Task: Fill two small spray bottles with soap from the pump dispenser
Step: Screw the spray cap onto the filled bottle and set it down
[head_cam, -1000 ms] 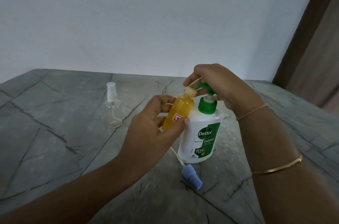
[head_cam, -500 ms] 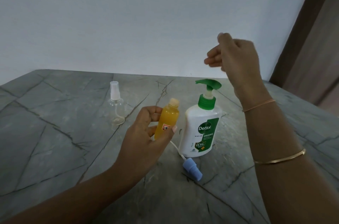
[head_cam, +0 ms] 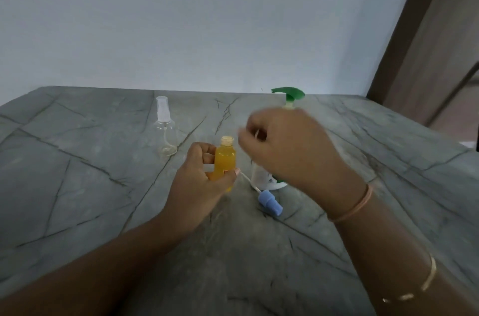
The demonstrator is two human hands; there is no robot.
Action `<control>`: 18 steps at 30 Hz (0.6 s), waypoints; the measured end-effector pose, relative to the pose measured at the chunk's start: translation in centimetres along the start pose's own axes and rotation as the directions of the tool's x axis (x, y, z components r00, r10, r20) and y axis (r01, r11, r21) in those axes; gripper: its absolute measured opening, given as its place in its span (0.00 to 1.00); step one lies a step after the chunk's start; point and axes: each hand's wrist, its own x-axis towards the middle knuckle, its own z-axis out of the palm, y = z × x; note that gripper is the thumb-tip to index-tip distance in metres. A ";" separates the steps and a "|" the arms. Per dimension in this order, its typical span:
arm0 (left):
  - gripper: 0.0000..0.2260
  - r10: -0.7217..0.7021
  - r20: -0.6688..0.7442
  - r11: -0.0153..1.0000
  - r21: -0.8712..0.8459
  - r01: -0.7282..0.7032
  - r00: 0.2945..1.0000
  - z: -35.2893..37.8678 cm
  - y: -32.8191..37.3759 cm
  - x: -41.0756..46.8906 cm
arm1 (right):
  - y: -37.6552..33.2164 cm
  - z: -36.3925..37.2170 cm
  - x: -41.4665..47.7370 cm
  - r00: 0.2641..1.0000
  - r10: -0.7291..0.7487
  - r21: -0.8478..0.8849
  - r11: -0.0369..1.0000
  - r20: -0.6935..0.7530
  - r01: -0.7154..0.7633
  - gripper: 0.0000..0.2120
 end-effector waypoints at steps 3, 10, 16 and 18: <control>0.20 -0.010 0.023 0.999 0.037 0.009 1.000 -0.1 -0.4 0.1 | 0.7 1.9 -1.8 0.975 0.092 -0.240 0.970 0.203 -0.042 0.14; 0.21 -0.005 0.086 0.995 0.099 -0.004 0.996 -0.1 -0.8 -0.2 | 1.7 3.6 -3.6 0.894 0.220 -0.355 0.932 0.390 -0.075 0.11; 0.19 -0.019 0.101 0.996 0.089 0.010 0.995 -0.1 -0.4 -0.3 | 2.6 2.9 -2.8 0.925 0.217 -0.195 0.967 0.311 -0.161 0.10; 0.19 -0.038 0.101 0.996 0.089 0.029 0.994 0.0 -0.4 -0.2 | 2.7 1.9 -2.4 0.927 0.200 -0.089 0.979 0.318 -0.181 0.10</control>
